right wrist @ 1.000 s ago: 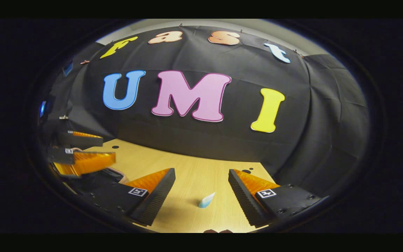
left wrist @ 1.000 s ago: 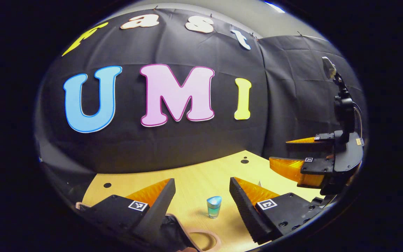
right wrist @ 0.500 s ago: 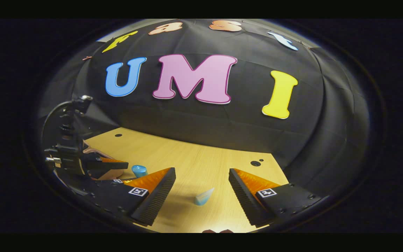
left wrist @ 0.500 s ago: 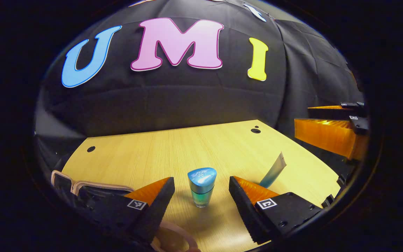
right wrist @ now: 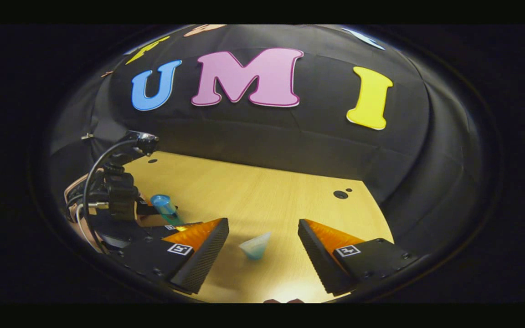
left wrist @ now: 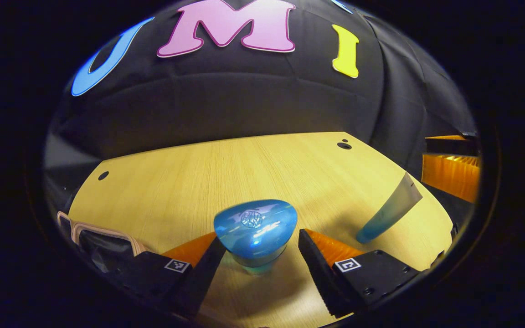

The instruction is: First open the suitcase, pack the skin care products into it, and then close the suitcase.

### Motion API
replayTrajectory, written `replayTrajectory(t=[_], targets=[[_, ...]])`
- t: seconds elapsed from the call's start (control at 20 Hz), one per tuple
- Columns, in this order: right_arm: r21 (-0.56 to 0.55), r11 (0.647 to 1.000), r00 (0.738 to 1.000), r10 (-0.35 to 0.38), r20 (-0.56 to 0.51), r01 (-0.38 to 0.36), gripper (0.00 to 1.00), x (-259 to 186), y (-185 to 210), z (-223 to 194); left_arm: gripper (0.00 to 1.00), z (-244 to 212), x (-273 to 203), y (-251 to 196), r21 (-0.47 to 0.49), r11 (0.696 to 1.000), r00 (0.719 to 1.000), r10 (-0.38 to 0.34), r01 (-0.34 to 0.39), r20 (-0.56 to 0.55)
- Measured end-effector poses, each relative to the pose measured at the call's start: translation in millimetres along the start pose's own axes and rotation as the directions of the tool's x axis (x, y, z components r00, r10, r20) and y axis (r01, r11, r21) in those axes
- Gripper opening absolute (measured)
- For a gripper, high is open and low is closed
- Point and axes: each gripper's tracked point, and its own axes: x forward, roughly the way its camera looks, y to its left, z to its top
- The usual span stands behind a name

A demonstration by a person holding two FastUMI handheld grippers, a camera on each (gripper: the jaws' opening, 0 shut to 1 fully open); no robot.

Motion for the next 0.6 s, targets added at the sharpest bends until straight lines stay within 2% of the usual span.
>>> replayTrajectory(t=[0.05, 0.1, 0.15, 0.2, 0.4, 0.5, 0.55, 0.6], targets=[[0.007, 1.0, 1.0, 0.007, -0.02, -0.007, 0.99, 3, 3, -10, 0.92, 2, 2, 5, 0.004, 1.0, 1.0, 0.026, -0.026, -0.001], [0.013, 1.0, 0.999, 0.01, -0.038, -0.01, 0.97, 6, 6, -17, 0.75, -1, 15, 2, 0.006, 1.0, 1.0, 0.017, -0.017, -0.005], [0.017, 1.0, 0.998, 0.018, -0.056, -0.017, 0.97, 11, 8, -27, 0.52, 5, 11, 1, 0.012, 1.0, 1.0, 0.016, -0.016, -0.01], [0.022, 0.999, 0.996, 0.024, -0.086, -0.023, 0.97, 16, 11, -37, 0.55, -3, 5, 2, 0.015, 1.0, 1.0, 0.015, -0.015, -0.02], [0.021, 0.999, 0.984, 0.048, -0.17, -0.045, 0.95, 43, 20, -67, 0.48, -4, 5, 2, 0.02, 1.0, 1.0, 0.022, -0.022, -0.017], [0.065, 0.996, 0.968, 0.069, -0.241, -0.055, 0.98, 59, 23, -85, 0.51, -4, 6, 2, 0.022, 1.0, 1.0, 0.013, -0.012, -0.027], [0.099, 0.993, 0.957, 0.085, -0.277, -0.059, 0.94, 64, 27, -97, 0.51, -5, 5, 2, 0.028, 1.0, 0.999, 0.012, -0.012, -0.035], [0.117, 0.992, 0.956, 0.073, -0.285, -0.041, 0.65, 71, 25, -101, 0.55, -5, 5, 2, 0.031, 0.999, 0.999, 0.011, -0.01, -0.039]])
